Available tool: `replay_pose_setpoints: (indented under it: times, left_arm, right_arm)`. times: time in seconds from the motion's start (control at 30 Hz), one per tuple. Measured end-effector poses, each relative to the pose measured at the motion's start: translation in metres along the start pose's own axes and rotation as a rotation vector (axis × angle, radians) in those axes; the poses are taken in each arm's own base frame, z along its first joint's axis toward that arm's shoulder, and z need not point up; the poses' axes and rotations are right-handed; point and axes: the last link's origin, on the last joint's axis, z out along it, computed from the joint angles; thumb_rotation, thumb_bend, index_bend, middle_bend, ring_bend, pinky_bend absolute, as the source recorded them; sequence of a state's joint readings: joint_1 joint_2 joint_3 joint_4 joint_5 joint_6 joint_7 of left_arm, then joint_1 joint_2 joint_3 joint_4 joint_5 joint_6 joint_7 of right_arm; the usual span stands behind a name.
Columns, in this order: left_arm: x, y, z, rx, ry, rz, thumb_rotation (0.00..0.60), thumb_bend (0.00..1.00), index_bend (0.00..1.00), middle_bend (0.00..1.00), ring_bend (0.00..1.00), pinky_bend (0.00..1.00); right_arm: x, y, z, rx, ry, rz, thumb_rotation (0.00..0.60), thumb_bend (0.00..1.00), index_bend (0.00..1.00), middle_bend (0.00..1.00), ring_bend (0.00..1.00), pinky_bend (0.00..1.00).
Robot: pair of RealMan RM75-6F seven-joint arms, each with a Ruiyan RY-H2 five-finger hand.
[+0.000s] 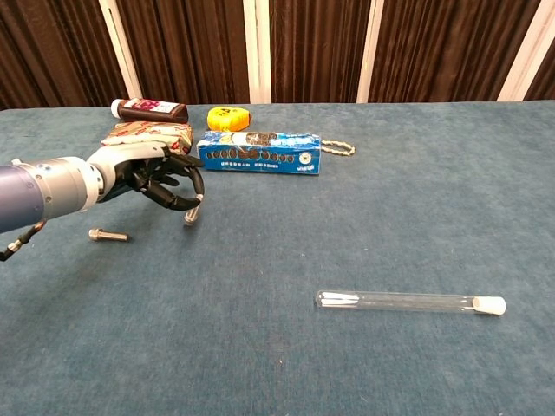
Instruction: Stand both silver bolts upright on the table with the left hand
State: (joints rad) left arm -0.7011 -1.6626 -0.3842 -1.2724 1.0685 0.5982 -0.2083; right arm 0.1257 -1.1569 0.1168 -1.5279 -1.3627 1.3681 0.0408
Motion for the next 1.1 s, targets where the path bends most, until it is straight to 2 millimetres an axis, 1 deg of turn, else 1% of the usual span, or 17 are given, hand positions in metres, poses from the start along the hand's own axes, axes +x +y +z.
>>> replay_pose_setpoints:
  times: [0.5, 0.73, 0.97, 1.1]
  left_arm:
    - [0.0033, -0.0041, -0.0020, -0.010, -0.015, 0.032, 0.600, 0.53, 0.49, 0.00, 0.00, 0.00]
    - [0.0042, -0.0063, -0.0031, -0.007, -0.027, 0.035, 0.600, 0.53, 0.49, 0.00, 0.00, 0.00]
    - [0.0037, -0.0051, -0.0037, -0.013, -0.042, 0.041, 0.600, 0.52, 0.47, 0.00, 0.00, 0.00]
    - [0.0033, -0.0028, -0.0059, -0.021, -0.055, 0.043, 0.600, 0.50, 0.44, 0.00, 0.00, 0.00]
  right_arm:
    - [-0.0013, -0.0006, -0.0008, 0.000, -0.005, -0.002, 0.600, 0.11, 0.12, 0.09, 0.05, 0.00]
    - [-0.0012, -0.0007, -0.0008, -0.002, -0.004, -0.003, 0.600, 0.11, 0.12, 0.09, 0.05, 0.00]
    - [-0.0014, -0.0008, -0.0010, -0.006, -0.004, -0.003, 0.600, 0.11, 0.13, 0.09, 0.05, 0.00]
    - [-0.0009, -0.0016, -0.0008, -0.004, 0.001, -0.001, 0.600, 0.11, 0.13, 0.09, 0.05, 0.00]
